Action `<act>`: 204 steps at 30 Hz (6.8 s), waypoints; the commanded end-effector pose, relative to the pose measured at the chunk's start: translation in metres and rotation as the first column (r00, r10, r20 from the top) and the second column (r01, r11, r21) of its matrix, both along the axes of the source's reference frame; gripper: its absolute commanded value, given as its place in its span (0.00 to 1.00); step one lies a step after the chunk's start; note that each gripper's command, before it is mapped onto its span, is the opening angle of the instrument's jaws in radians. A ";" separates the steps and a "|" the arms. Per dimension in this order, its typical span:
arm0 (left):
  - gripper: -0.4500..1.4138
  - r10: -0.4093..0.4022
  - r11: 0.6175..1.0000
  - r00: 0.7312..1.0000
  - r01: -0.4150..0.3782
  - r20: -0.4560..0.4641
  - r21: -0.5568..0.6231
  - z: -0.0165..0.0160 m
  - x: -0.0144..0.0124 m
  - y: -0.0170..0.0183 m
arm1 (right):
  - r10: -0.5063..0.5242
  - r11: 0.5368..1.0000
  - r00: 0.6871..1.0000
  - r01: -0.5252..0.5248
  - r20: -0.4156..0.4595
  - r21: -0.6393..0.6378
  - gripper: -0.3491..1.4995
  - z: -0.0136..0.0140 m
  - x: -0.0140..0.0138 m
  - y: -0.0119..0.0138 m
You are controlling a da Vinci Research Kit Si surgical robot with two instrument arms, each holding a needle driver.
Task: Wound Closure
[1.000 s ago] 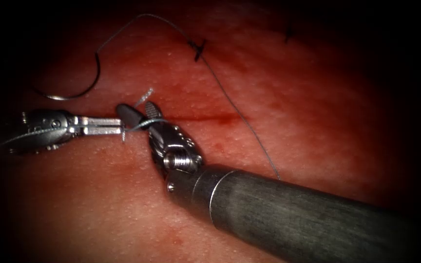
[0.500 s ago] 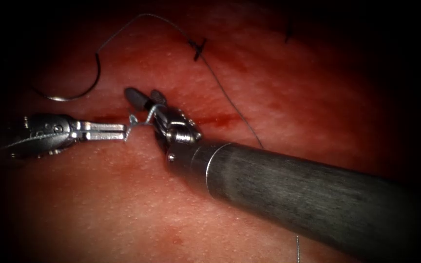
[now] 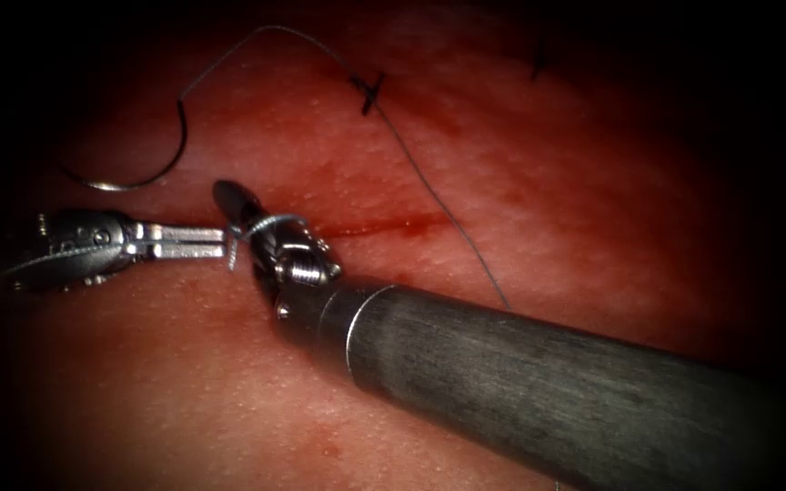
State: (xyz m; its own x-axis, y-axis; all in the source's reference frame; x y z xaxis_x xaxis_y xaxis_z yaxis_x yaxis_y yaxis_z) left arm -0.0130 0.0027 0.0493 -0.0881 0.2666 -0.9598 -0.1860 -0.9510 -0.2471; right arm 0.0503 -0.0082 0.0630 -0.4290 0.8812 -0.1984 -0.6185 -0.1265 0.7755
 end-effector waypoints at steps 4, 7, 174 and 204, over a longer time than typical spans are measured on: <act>0.00 -0.006 1.000 1.000 0.006 -0.026 -0.006 0.0009 0.0006 0.0010 | -0.040 0.994 0.999 0.043 0.034 -0.102 0.00 -0.0014 0.0009 0.0008; 0.00 -0.023 1.000 0.997 0.024 -0.070 0.011 0.0018 0.0022 0.0022 | -0.057 0.985 0.997 0.065 0.059 -0.157 0.00 -0.0027 0.0011 0.0009; 0.00 -0.271 0.933 0.913 0.170 -0.306 -0.318 -0.0170 -0.0041 0.0138 | -0.587 0.512 0.730 0.670 0.351 -0.537 0.93 -0.0049 -0.0008 0.0041; 0.00 -0.270 0.931 0.914 0.168 -0.302 -0.324 -0.0175 -0.0044 0.0124 | -0.558 0.445 0.706 0.698 0.435 -0.561 0.90 -0.0036 0.0045 0.0062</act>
State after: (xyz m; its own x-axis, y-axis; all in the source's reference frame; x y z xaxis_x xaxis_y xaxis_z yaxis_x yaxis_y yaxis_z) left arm -0.0167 0.0144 0.0314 -0.3920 0.0394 -0.9191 -0.4197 -0.8967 0.1406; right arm 0.0539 -0.0027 0.0593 0.2911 0.4961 -0.8180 -0.4332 0.8307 0.3496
